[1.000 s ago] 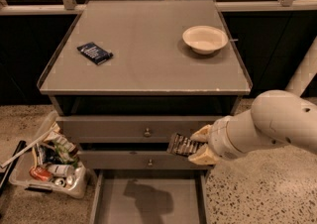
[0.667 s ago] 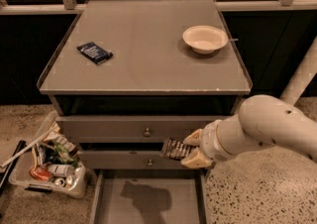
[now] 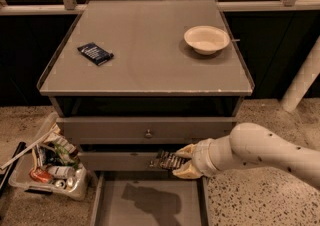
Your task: Place rxbar chocolate into bottom drawer
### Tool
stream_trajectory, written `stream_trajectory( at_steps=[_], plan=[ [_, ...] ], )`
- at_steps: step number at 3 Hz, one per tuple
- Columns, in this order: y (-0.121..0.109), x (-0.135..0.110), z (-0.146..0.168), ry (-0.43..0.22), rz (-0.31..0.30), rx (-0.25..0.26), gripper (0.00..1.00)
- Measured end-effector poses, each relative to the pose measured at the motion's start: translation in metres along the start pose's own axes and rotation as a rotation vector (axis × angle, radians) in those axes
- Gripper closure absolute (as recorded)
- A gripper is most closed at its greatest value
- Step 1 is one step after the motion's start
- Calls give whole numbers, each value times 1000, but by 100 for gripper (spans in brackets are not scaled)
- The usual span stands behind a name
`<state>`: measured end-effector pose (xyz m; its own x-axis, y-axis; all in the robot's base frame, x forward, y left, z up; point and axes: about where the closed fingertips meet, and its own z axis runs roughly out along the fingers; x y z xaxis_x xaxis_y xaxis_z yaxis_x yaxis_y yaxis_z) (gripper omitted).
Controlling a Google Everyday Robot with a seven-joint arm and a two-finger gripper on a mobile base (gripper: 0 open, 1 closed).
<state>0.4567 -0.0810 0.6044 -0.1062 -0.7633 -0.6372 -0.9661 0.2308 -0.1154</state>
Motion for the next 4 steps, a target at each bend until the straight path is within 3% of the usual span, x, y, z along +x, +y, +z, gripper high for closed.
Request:
stream_trajectory(
  at_steps=[1, 2, 3, 4],
  plan=[
    [1, 22, 31, -62, -2, 27, 100],
    [1, 46, 60, -78, 13, 37, 100],
    [7, 79, 99, -63, 72, -2, 100],
    [7, 79, 99, -63, 72, -3, 100]
  ],
)
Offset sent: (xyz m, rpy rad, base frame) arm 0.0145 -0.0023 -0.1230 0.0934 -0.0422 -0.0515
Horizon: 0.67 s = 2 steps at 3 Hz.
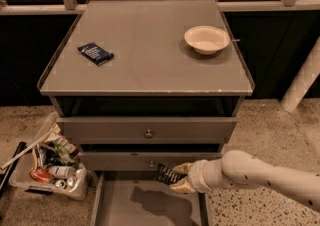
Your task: Place rxbar chocolate into bottom drawer
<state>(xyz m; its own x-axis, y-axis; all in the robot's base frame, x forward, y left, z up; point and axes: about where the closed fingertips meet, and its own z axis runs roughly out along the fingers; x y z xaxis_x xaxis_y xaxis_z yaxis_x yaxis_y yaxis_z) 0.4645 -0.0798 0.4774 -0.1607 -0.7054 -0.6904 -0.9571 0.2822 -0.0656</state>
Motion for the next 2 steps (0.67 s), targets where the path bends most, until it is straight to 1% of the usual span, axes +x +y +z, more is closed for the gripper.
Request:
stream_trajectory(
  at_steps=[1, 2],
  plan=[
    [3, 11, 20, -11, 31, -23, 100],
    [1, 31, 55, -44, 71, -46, 100]
  ],
)
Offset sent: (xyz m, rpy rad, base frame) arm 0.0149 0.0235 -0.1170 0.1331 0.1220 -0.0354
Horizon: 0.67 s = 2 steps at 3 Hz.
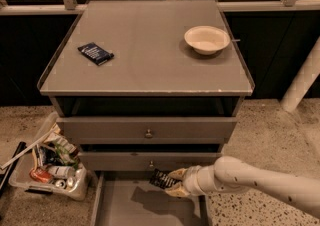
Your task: Place rxbar chocolate into bottom drawer
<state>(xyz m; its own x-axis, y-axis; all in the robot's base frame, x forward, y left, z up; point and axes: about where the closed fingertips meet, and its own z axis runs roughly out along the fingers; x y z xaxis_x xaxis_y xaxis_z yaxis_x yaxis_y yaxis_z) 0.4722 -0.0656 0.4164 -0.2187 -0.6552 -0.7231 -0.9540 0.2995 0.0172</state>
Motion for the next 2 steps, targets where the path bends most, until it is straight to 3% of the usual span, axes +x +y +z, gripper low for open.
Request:
stream_trajectory(
  at_steps=[2],
  plan=[
    [-7, 50, 71, -55, 29, -39, 100]
  ],
)
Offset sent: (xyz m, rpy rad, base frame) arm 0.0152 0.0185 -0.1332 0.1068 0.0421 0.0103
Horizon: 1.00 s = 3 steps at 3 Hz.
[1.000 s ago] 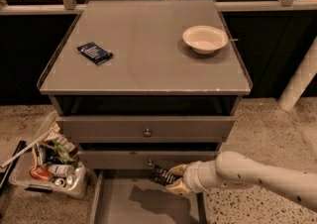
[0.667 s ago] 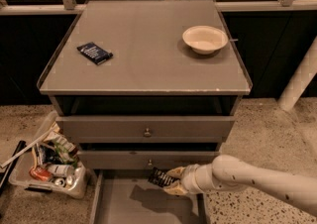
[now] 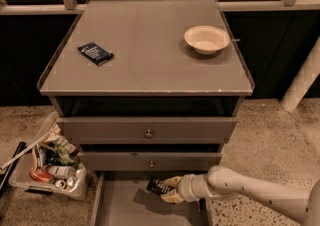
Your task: Place rxbar chocolate into bottom drawer
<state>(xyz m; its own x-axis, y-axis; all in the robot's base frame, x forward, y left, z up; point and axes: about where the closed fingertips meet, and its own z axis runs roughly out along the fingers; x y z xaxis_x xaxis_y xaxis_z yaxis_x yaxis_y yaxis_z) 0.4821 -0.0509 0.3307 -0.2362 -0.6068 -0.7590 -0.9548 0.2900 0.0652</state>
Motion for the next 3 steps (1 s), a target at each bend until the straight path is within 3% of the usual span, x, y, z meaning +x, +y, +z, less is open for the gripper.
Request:
stream_trajectory(
  at_steps=[1, 3],
  plan=[
    [-2, 26, 26, -15, 18, -10, 100],
    [-21, 83, 57, 22, 71, 43, 100]
  ],
)
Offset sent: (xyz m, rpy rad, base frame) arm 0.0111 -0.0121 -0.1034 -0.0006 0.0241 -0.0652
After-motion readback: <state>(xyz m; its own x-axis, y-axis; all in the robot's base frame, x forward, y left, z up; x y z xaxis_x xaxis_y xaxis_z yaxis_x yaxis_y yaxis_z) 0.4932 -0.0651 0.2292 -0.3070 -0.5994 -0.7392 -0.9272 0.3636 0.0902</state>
